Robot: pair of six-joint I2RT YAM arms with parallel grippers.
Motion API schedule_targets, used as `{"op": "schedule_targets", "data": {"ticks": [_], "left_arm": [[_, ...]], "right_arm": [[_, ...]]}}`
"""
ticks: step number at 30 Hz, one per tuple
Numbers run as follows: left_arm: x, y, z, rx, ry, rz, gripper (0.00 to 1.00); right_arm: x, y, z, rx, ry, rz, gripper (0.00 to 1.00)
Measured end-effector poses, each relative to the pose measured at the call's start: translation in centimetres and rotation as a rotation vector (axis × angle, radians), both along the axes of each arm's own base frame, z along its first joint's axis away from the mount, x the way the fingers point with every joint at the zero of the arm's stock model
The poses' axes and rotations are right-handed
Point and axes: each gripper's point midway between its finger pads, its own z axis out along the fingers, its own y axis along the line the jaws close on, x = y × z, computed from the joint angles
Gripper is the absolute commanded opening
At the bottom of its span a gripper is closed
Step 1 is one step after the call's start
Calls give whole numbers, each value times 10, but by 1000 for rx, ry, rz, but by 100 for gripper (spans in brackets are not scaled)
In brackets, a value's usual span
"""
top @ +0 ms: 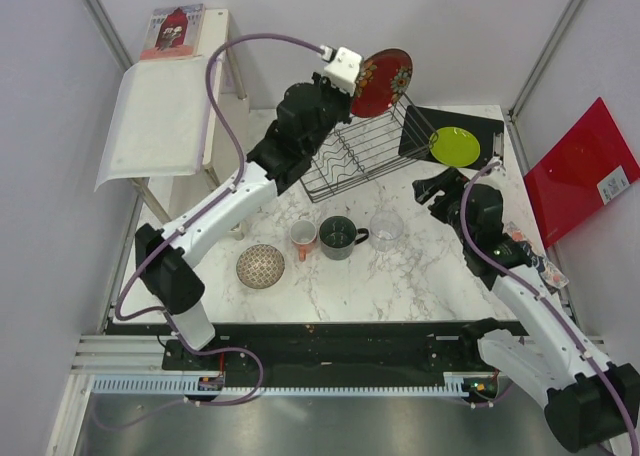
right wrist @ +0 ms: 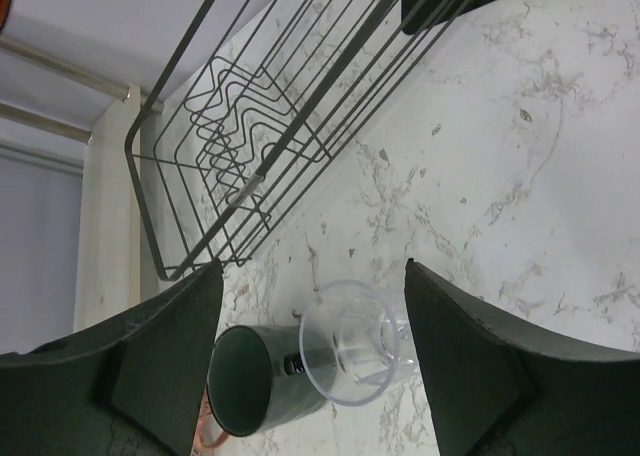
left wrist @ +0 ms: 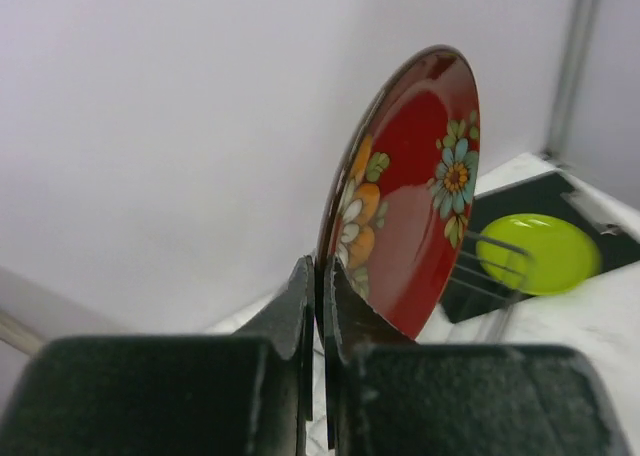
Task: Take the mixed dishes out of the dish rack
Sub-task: Pick up the plate from the dish rack, then place the plate at the center of the board.
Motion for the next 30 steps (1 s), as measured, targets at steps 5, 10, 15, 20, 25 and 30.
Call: {"op": "schedule_targets", "data": {"ticks": [5,10,15,20,25,30], "left_arm": [[-30,1,20,-218,267,-49,2],[-67,23,-11,-326,528,-55,2],[-96,21,-59,-369,780,-115,2],[-106,17,-91,-406,958,-144,2],[-109,10,-98,-450,1032,-180,2],[-116,-1,-103,-478,1073,-246,2]], "right_arm": [[28,-1,15,-13,11,-46,79],[47,-10,38,1,-18,-99,84],[48,-5,60,23,-80,-54,88],[40,20,78,76,-137,88,88],[32,38,86,109,-168,197,86],[37,67,74,161,-137,344,79]]}}
